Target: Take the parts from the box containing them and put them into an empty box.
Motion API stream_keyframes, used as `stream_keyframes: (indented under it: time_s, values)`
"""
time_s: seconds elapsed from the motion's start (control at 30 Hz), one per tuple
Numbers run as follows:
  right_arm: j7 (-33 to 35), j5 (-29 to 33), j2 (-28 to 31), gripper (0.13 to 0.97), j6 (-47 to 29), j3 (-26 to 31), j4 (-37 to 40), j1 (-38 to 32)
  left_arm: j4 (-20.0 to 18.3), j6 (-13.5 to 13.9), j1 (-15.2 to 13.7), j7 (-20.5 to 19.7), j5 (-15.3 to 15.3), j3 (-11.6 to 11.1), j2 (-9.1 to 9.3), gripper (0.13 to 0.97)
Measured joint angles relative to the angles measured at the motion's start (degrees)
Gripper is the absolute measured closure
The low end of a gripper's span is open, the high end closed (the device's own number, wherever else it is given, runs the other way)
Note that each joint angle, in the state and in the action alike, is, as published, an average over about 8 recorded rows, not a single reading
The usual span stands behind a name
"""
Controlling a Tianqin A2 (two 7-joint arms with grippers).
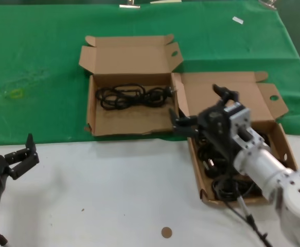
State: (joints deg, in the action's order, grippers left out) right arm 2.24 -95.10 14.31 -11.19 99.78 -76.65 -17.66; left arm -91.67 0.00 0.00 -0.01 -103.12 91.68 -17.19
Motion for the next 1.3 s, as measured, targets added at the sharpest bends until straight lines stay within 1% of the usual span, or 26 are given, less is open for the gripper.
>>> stream_keyframes:
  time_s: [0.1, 0.37, 0.5, 1.3]
  values:
    - [-0.4, -1.4, 0.5, 0.129, 2.0, -1.4, -2.7, 3.1, 0.0, 0.0, 0.0, 0.0, 0.0, 0.0, 0.00, 0.132]
    - [-1.5, -5.2, 1.9, 0.129, 7.2, -5.2, -9.7, 11.4, 0.0, 0.0, 0.0, 0.0, 0.0, 0.0, 0.00, 0.132]
    - [-1.8, -6.4, 2.3, 0.129, 9.0, -6.5, -12.0, 14.2, 0.0, 0.0, 0.0, 0.0, 0.0, 0.0, 0.00, 0.132]
    - [-1.9, -6.8, 2.4, 0.129, 9.5, -6.9, -12.8, 15.0, 0.0, 0.0, 0.0, 0.0, 0.0, 0.0, 0.00, 0.132]
